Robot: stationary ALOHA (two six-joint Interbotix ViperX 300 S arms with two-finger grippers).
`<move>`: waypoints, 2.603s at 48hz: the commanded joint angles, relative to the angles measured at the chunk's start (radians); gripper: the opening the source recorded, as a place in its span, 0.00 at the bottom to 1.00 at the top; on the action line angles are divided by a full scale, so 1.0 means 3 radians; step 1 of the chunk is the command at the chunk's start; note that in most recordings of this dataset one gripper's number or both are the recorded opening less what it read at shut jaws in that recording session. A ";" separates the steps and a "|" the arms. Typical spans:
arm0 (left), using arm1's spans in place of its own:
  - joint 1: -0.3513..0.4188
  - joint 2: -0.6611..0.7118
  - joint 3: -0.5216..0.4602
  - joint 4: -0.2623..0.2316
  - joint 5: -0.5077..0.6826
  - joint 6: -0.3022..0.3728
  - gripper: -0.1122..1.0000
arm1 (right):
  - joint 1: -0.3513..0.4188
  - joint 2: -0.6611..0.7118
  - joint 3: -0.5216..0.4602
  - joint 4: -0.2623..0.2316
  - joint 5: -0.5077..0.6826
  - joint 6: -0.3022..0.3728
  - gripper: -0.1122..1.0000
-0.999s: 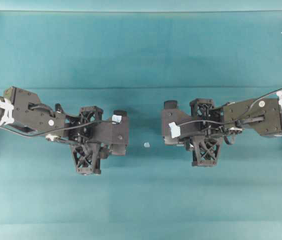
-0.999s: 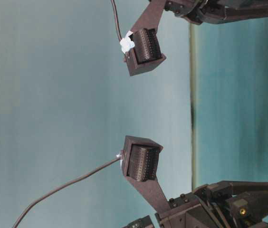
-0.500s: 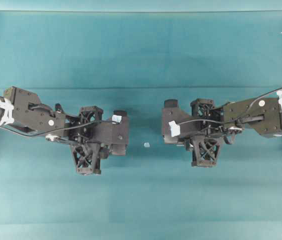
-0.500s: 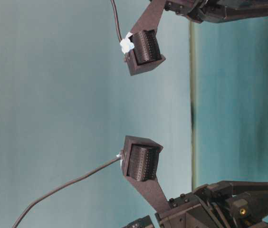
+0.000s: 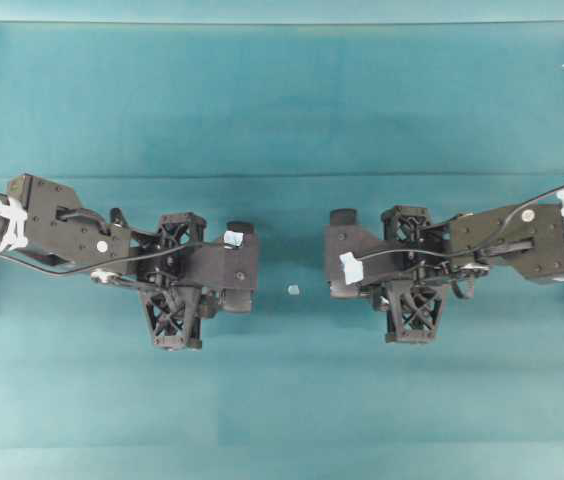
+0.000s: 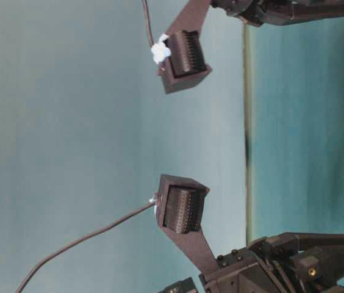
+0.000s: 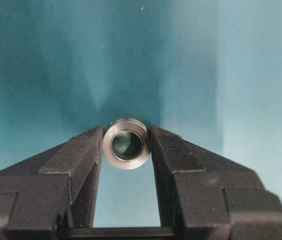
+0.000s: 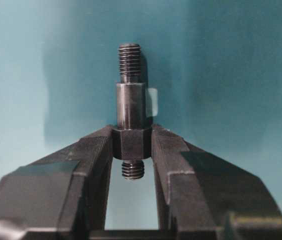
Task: Insert the washer onto the shaft with both hands.
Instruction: 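Lift the washer and shaft off the table with both grippers, then bring the held washer toward the shaft tip held by the right gripper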
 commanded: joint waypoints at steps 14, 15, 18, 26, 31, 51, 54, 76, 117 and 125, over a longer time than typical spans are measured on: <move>-0.0010 -0.0056 -0.0010 0.0005 -0.0123 0.0000 0.41 | 0.0015 -0.0179 0.0169 0.0010 -0.0322 0.0220 0.10; -0.0010 -0.0056 -0.0010 0.0005 -0.0123 0.0005 0.41 | 0.0015 -0.0179 0.0164 0.0010 -0.0322 0.0220 0.10; -0.0005 -0.0061 -0.0015 0.0005 -0.0123 0.0000 0.41 | 0.0020 -0.0179 0.0169 0.0010 -0.0332 0.0220 0.10; -0.0005 -0.0138 0.0005 0.0005 -0.0174 0.0015 0.41 | 0.0046 -0.0205 0.0205 -0.0005 -0.0445 0.0194 0.10; -0.0010 -0.0266 0.0102 0.0005 -0.0353 0.0026 0.41 | 0.0046 -0.0266 0.0286 0.0005 -0.0629 0.0220 0.10; -0.0005 -0.0752 0.0506 0.0005 -0.1176 -0.0005 0.41 | 0.0066 -0.0511 0.0583 0.0010 -0.1452 0.0271 0.10; -0.0005 -0.0767 0.0501 0.0005 -0.1212 0.0000 0.41 | 0.0072 -0.0516 0.0598 0.0005 -0.1549 0.0281 0.10; 0.0005 -0.0767 0.0522 0.0005 -0.2004 -0.0138 0.41 | 0.0112 -0.0522 0.0614 0.0005 -0.2158 0.0337 0.10; 0.0000 -0.0649 0.0516 0.0005 -0.2490 -0.0312 0.41 | 0.0133 -0.0465 0.0552 0.0005 -0.2506 0.0337 0.10; 0.0005 -0.0629 0.0501 0.0005 -0.2490 -0.0312 0.41 | 0.0133 -0.0419 0.0506 0.0010 -0.2511 0.0337 0.10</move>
